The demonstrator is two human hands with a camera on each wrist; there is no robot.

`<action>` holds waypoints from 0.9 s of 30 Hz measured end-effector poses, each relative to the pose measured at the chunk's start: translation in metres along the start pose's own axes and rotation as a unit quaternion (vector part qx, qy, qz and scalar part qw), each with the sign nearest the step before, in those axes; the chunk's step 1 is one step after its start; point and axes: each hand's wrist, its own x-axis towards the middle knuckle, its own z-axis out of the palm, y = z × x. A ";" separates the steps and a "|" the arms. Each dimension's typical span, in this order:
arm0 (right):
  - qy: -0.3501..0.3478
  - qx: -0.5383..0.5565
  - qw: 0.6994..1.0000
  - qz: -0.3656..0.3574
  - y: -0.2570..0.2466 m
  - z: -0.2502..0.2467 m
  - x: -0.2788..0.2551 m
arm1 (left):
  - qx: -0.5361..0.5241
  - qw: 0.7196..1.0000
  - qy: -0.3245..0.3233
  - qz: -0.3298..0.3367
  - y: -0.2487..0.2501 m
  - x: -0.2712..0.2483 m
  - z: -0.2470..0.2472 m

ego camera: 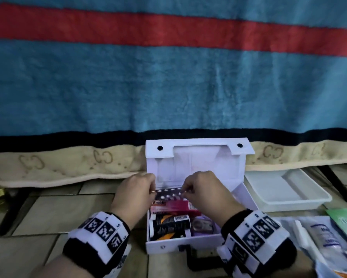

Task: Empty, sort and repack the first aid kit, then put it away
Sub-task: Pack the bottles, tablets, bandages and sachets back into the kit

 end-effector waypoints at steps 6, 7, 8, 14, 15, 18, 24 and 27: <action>-0.085 -0.070 0.994 -0.014 0.000 0.022 0.010 | -0.075 0.997 -0.013 -0.031 -0.012 0.002 0.006; -0.088 -0.073 0.993 -0.017 0.001 0.022 0.012 | -0.072 0.997 -0.009 -0.027 -0.012 0.002 0.007; -0.088 -0.070 0.993 -0.022 0.002 0.021 0.015 | -0.069 0.997 -0.006 -0.022 -0.012 0.002 0.008; -0.037 -0.072 0.996 -0.026 0.000 0.034 0.013 | -0.057 0.998 -0.005 -0.019 -0.011 0.004 0.011; -0.022 -0.060 0.998 -0.021 0.001 0.034 0.013 | -0.060 0.998 -0.006 -0.018 -0.012 0.004 0.011; 0.002 -0.008 1.000 0.006 0.003 0.031 0.012 | -0.059 0.998 -0.014 -0.015 -0.012 0.002 0.012; 0.005 0.065 0.997 0.033 0.011 0.028 0.004 | -0.041 0.999 -0.015 -0.017 -0.004 -0.010 0.010; 0.035 0.078 0.996 0.031 0.017 0.026 -0.005 | -0.031 0.999 0.000 -0.006 -0.002 -0.018 0.008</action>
